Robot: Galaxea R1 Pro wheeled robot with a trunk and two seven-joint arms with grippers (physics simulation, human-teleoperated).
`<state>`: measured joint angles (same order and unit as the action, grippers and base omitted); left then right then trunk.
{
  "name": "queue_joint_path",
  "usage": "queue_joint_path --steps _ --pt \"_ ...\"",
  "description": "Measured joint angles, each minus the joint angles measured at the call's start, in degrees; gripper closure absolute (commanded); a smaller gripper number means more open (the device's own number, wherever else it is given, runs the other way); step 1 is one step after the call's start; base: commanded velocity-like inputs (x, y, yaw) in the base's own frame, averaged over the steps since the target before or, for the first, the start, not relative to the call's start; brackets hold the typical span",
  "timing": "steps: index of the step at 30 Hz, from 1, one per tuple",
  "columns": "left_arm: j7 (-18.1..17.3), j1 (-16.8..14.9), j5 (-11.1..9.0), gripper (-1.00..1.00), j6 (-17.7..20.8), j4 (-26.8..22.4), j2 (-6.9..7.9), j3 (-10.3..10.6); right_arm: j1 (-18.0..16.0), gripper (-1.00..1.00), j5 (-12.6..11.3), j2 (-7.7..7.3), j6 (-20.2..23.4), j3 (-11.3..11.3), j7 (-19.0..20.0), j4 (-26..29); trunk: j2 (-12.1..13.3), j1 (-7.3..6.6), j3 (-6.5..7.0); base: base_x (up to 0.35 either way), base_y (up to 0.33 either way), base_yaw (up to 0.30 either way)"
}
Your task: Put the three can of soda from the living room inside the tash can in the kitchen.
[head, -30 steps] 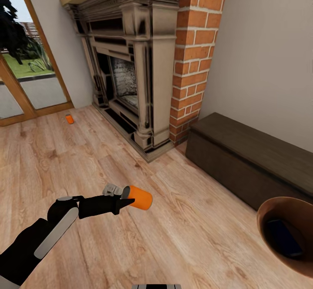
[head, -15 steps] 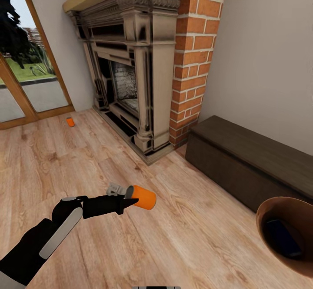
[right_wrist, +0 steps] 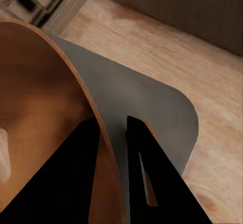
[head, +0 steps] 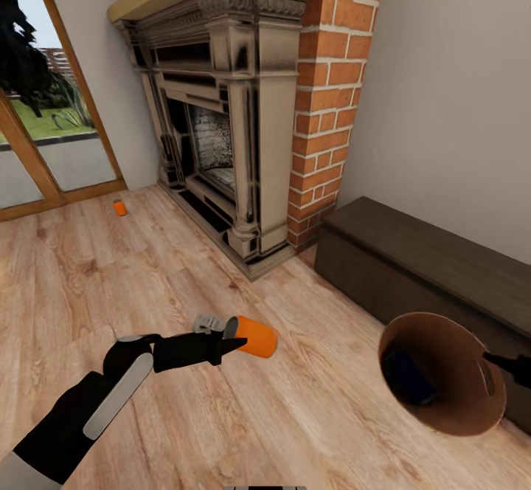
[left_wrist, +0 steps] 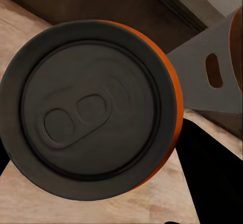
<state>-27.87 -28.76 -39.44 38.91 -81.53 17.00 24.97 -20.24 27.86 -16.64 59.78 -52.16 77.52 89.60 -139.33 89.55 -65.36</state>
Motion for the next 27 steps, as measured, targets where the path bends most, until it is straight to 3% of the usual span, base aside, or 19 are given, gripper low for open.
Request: queue_joint_path --steps 2,6,10,12,15,17,20,21,24,25,27 --pt "0.0 0.0 0.7 1.00 0.2 0.1 -1.11 0.0 -2.6 1.00 -1.1 0.02 -0.3 3.7 -0.4 0.3 0.0 -0.01 0.00 0.000 0.000 0.000" --pt "-0.1 0.0 1.3 1.00 0.6 0.1 -1.40 -0.1 -6.6 1.00 -0.8 0.22 -0.4 7.7 -0.5 0.3 0.0 -0.01 0.00 0.000 0.000 0.000" --pt "-0.2 0.0 1.4 1.00 2.7 0.0 -1.72 -0.2 -9.1 1.00 -1.0 1.16 -0.2 13.7 -2.3 0.3 0.0 0.00 -0.01 0.000 0.000 0.000" --pt "-0.3 0.0 1.1 1.00 5.1 -0.3 -2.34 -0.3 -9.3 1.00 -0.7 2.91 -0.2 14.9 -4.1 0.2 0.0 0.00 -0.01 0.000 0.000 0.000" --pt "-5.6 -0.1 0.2 1.00 7.8 -2.1 -2.78 -0.6 -9.6 1.00 1.6 7.89 -0.7 17.9 -9.2 -0.3 0.0 0.00 -0.01 0.000 0.000 0.000" --pt "-10.9 -0.2 0.2 1.00 10.8 -2.9 -2.95 -0.7 -9.6 1.00 1.1 10.68 -1.3 20.1 -11.1 0.2 0.0 0.00 -0.01 0.000 0.000 0.000" --pt "-13.8 -0.4 0.6 1.00 13.4 -3.4 -3.14 -1.1 -9.7 1.00 -1.8 14.57 0.2 22.0 -13.2 -0.4 0.0 -0.01 0.00 0.000 0.000 0.000" --pt "-14.3 -0.5 0.3 1.00 14.0 -3.5 -3.50 -1.3 -9.7 1.00 -1.8 16.23 0.2 22.3 -15.4 0.0 0.0 -0.01 0.00 0.000 0.000 0.000" --pt "-14.6 -0.8 0.1 1.00 15.4 -3.7 -5.60 -1.4 -9.7 1.00 1.8 18.87 -1.2 22.4 -18.3 -0.3 0.0 0.00 -0.01 0.000 0.000 0.000" --pt "-14.6 -0.8 0.3 1.00 16.1 -3.8 -6.42 -1.4 -9.7 1.00 2.2 19.34 -1.3 22.5 -18.7 -0.3 0.0 -0.01 -0.01 0.000 0.000 0.000" --pt "-14.6 -0.8 0.3 1.00 17.5 -4.0 -7.93 -1.5 -9.7 1.00 0.6 19.82 -0.7 23.2 -19.1 -0.3 0.0 -0.01 -0.01 0.000 0.000 0.000"
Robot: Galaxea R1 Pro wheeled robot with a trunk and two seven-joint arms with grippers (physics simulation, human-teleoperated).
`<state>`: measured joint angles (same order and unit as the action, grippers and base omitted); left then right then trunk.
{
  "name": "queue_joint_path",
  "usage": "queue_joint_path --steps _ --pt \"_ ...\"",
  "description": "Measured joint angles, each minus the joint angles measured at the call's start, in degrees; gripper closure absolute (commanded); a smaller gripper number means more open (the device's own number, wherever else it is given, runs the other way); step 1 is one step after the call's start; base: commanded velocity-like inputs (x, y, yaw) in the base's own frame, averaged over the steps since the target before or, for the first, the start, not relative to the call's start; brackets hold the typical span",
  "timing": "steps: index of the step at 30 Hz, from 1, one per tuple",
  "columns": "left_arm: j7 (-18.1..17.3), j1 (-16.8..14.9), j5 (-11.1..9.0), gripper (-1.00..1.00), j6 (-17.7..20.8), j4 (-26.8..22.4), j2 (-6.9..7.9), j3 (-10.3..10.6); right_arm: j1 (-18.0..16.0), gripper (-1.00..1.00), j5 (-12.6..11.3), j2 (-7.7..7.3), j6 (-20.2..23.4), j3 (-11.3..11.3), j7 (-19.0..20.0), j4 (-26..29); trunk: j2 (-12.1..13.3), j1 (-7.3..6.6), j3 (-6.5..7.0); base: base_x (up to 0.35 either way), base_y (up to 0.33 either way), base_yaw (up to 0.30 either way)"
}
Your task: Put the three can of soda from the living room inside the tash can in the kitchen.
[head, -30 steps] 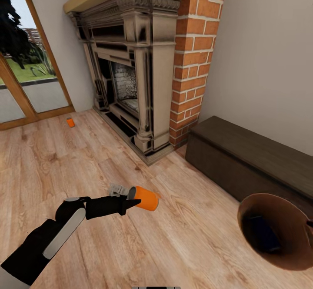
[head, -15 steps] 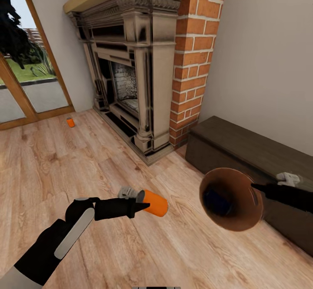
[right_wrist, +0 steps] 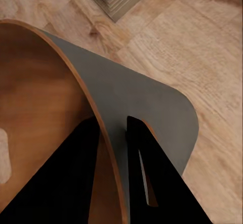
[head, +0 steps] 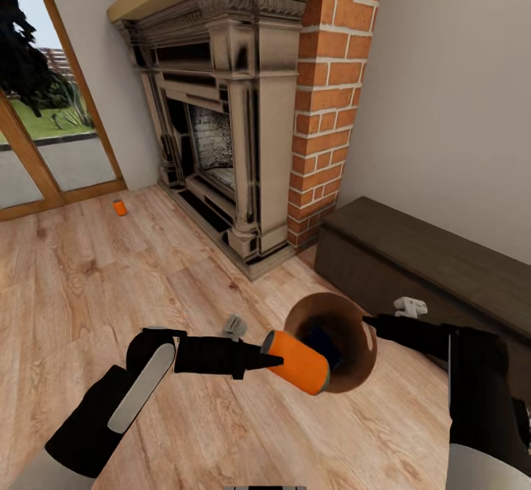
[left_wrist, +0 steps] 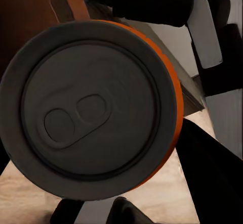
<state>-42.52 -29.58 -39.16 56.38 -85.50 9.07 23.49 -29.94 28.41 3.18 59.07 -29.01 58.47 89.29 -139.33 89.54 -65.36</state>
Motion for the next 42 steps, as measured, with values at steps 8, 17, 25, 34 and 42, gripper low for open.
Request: queue_joint_path --steps 8,17,25,34,42 --pt "11.2 -0.1 1.3 1.00 2.0 0.3 -12.43 -2.0 0.0 1.00 0.2 0.48 -0.1 2.3 -0.3 0.0 0.0 0.00 0.00 0.000 0.000 0.000" --pt "21.0 -0.4 1.1 1.00 2.2 0.0 -16.53 -2.2 0.0 1.00 -0.4 0.42 0.1 2.5 -0.2 0.2 0.0 0.00 0.00 0.000 0.000 0.000" --pt "28.6 -0.4 1.6 1.00 2.4 -0.3 -16.54 -2.2 0.0 1.00 -0.5 0.33 0.2 2.4 -0.2 0.3 0.0 0.00 0.00 0.000 0.000 0.000" --pt "37.7 -1.0 1.5 1.00 2.5 -0.1 -18.49 -2.1 0.0 1.00 -0.6 0.35 0.2 2.5 -0.1 0.4 0.0 0.00 0.00 0.000 0.000 0.000" --pt "42.0 -1.0 1.8 1.00 2.5 0.3 -19.07 -1.6 0.0 1.00 -0.7 0.41 0.3 2.6 0.1 0.4 0.0 0.00 0.00 0.000 0.000 0.000"
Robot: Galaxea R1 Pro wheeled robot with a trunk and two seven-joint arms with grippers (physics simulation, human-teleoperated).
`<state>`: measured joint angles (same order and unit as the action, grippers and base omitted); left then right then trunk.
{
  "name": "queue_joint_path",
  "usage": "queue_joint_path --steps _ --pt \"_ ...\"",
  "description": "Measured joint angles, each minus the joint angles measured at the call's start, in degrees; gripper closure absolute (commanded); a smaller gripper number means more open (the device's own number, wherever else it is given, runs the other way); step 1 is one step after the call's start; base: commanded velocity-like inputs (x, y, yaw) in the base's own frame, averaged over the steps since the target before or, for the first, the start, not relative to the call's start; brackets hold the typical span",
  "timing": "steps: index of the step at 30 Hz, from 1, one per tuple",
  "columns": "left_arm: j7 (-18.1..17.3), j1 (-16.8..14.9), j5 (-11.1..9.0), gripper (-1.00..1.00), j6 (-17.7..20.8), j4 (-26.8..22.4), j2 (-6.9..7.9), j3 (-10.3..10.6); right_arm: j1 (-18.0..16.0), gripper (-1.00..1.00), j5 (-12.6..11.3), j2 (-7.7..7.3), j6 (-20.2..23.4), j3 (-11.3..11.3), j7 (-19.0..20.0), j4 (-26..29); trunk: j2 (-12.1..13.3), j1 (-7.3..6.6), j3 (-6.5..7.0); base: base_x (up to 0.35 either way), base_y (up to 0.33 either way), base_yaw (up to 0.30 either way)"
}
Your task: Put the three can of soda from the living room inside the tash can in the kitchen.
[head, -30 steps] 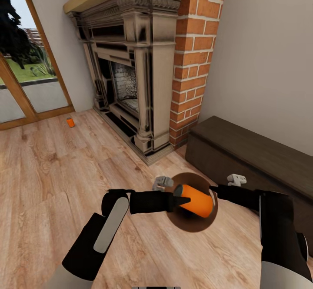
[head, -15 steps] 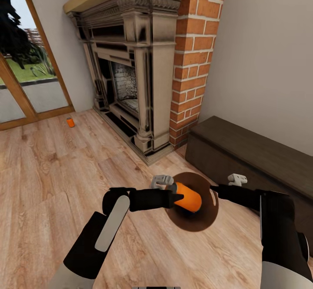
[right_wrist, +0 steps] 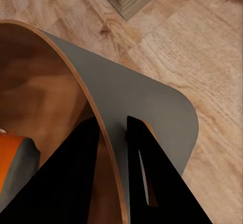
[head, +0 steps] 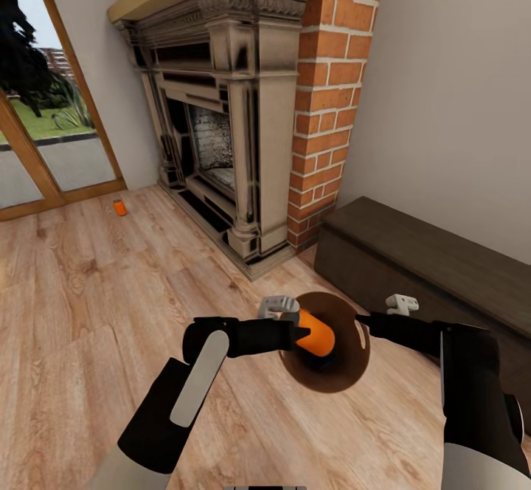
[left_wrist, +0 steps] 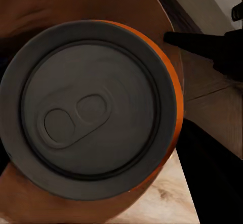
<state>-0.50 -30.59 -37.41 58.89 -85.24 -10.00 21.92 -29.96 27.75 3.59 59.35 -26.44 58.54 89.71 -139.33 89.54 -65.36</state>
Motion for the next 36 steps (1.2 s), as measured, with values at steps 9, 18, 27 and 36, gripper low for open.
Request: queue_joint_path --steps 9,18,27,36 --pt "4.2 0.0 -0.3 1.00 -0.1 1.1 0.00 1.7 0.0 1.00 0.0 0.00 0.0 0.1 -0.3 0.0 0.0 0.00 0.00 0.000 0.000 0.000" --pt "5.5 0.0 -0.4 1.00 -0.2 2.4 0.00 3.4 0.0 1.00 0.0 0.00 0.0 0.1 -0.4 0.0 0.0 0.00 0.00 0.000 0.000 0.000" --pt "5.3 -0.4 -0.4 1.00 -0.9 3.7 0.00 3.4 0.0 1.00 0.1 0.00 -0.1 0.1 -0.3 0.0 0.0 0.00 0.00 0.000 0.000 0.000" --pt "4.6 -4.2 -3.6 1.00 -5.8 11.8 0.00 3.5 0.0 1.00 1.2 -0.06 -0.9 -0.1 -0.4 0.0 0.0 0.00 0.00 0.000 0.000 0.000"
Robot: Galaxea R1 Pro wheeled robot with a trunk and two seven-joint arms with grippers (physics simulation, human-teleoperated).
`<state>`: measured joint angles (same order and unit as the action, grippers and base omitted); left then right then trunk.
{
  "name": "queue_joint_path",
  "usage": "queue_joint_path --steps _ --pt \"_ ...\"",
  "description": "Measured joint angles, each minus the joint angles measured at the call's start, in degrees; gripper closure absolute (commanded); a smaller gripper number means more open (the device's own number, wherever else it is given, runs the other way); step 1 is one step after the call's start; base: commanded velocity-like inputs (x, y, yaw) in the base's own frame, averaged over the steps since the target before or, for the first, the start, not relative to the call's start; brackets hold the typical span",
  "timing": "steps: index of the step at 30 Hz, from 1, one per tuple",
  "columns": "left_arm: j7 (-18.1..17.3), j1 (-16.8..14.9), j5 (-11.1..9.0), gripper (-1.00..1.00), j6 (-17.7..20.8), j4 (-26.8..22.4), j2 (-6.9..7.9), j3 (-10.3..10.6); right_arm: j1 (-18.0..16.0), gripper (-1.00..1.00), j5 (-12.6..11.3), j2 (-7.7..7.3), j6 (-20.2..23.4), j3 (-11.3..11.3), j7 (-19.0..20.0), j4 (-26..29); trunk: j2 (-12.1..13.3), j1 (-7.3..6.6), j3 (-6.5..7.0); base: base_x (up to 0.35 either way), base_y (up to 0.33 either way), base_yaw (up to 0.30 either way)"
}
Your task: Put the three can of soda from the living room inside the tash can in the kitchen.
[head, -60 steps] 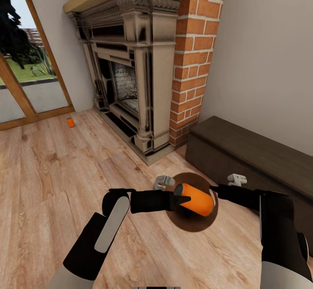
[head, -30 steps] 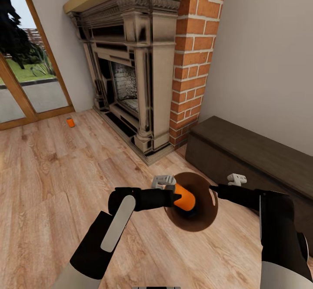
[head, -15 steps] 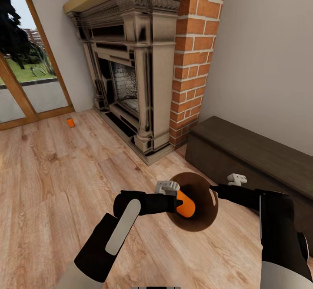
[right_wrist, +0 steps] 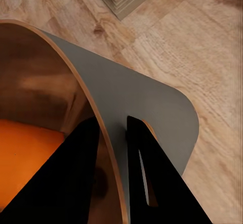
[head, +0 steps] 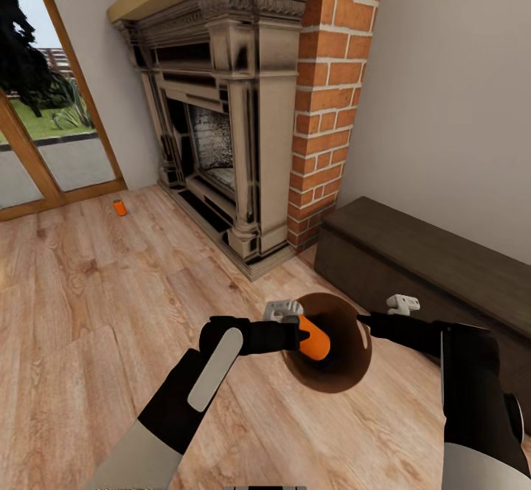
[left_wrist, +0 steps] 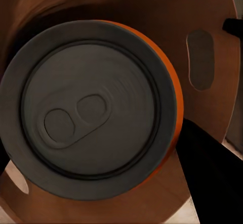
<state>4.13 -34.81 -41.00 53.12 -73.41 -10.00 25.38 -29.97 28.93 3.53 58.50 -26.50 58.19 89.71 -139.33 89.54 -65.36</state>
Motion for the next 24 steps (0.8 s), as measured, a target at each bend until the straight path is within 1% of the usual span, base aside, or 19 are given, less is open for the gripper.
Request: queue_joint_path --steps 13,14,24 --pt "-0.2 -0.1 -0.3 1.00 -0.3 0.6 0.00 0.0 0.0 1.00 0.2 0.01 -0.1 -0.1 0.0 -0.1 0.0 0.00 0.00 0.000 0.000 0.000" --pt "-0.2 -0.1 -0.3 -1.00 -0.3 0.6 0.00 0.0 0.0 1.00 0.2 0.00 -0.1 -0.1 0.0 -0.1 0.0 0.00 0.00 0.000 0.000 0.000" --pt "-0.3 -0.1 0.0 -1.00 -0.4 0.6 0.00 0.0 0.0 1.00 0.3 0.04 -0.2 -0.1 0.1 -0.2 0.0 0.00 0.00 0.000 0.000 0.000"
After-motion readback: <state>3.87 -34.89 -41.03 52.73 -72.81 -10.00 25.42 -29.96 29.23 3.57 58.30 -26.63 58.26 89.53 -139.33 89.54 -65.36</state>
